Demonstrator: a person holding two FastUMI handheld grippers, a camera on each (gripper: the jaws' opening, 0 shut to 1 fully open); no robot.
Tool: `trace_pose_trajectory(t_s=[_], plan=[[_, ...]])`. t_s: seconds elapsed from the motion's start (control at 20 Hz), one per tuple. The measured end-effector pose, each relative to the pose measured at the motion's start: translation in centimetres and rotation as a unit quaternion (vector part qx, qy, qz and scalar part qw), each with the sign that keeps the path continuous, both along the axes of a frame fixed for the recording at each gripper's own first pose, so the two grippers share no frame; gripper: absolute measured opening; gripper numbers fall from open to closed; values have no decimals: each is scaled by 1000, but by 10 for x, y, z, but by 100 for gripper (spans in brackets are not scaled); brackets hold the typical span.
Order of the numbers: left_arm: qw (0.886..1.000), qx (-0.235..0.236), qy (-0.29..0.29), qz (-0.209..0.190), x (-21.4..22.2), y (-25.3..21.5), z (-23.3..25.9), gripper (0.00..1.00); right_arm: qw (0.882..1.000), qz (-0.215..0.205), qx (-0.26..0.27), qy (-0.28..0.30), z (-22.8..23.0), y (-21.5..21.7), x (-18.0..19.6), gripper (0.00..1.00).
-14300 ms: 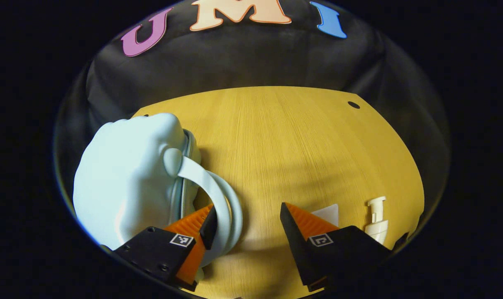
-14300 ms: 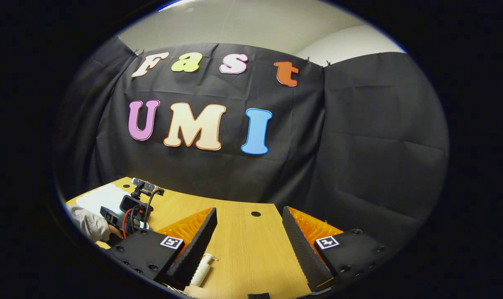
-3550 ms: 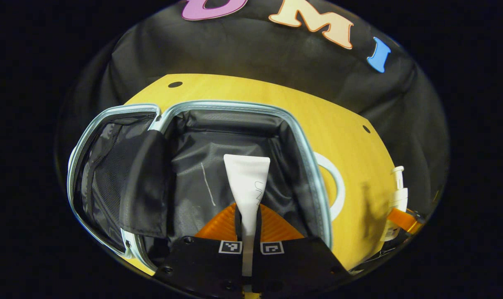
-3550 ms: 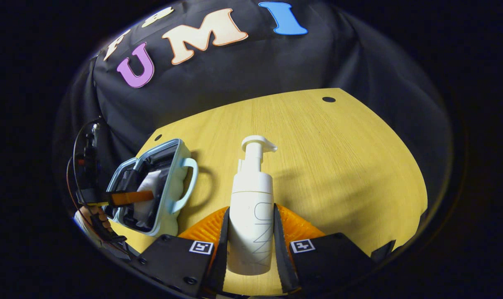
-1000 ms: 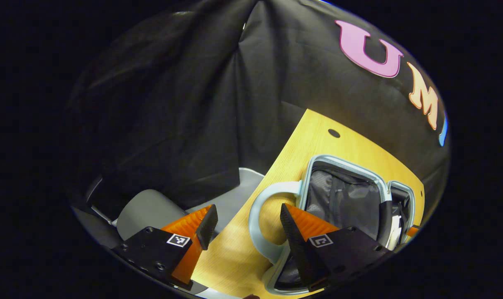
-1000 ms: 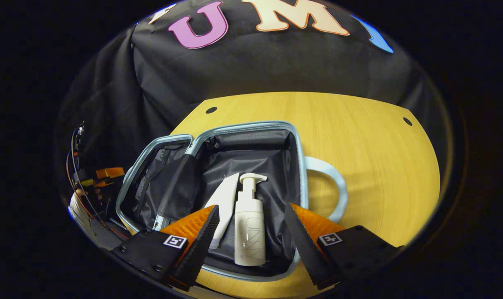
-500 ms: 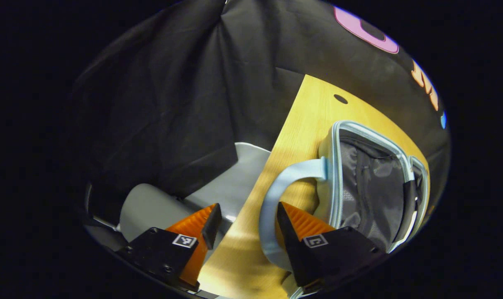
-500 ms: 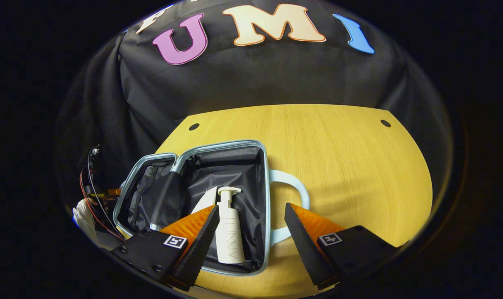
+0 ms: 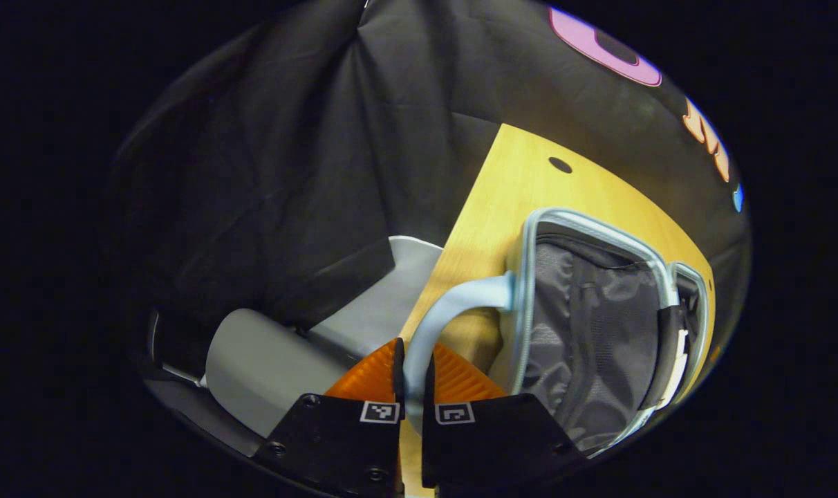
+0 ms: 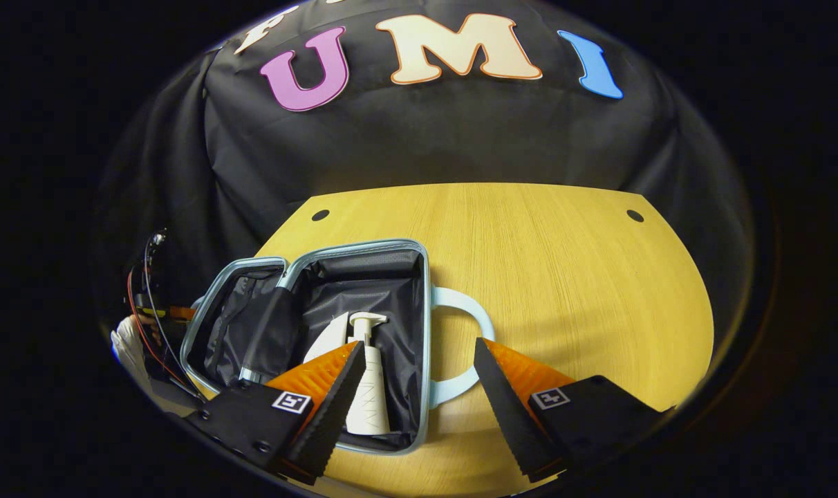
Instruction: First open the suitcase, pack the skin care products into it, and then close the suitcase.
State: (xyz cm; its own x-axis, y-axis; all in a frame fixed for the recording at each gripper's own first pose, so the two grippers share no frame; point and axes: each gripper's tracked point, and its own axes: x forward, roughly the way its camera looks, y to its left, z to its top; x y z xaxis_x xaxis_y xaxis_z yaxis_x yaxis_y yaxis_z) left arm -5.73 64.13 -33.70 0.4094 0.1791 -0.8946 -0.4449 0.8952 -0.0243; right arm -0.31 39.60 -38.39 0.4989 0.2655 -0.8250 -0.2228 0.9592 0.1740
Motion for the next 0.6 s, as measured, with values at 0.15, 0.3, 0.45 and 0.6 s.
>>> trace_pose_trajectory(t_s=[0.15,0.3,0.45,0.6], plan=[[999,24,-35,-16,11,-2,42,3,1000,6,1,-16,6,-8,4,99],[996,30,-74,-27,24,-15,84,2,1000,19,4,-23,9,-17,4,97],[993,33,-108,-45,34,-34,133,1,999,24,15,-30,11,-24,4,99],[988,29,-137,-61,44,-68,160,0,998,25,26,-42,20,-37,9,98]])
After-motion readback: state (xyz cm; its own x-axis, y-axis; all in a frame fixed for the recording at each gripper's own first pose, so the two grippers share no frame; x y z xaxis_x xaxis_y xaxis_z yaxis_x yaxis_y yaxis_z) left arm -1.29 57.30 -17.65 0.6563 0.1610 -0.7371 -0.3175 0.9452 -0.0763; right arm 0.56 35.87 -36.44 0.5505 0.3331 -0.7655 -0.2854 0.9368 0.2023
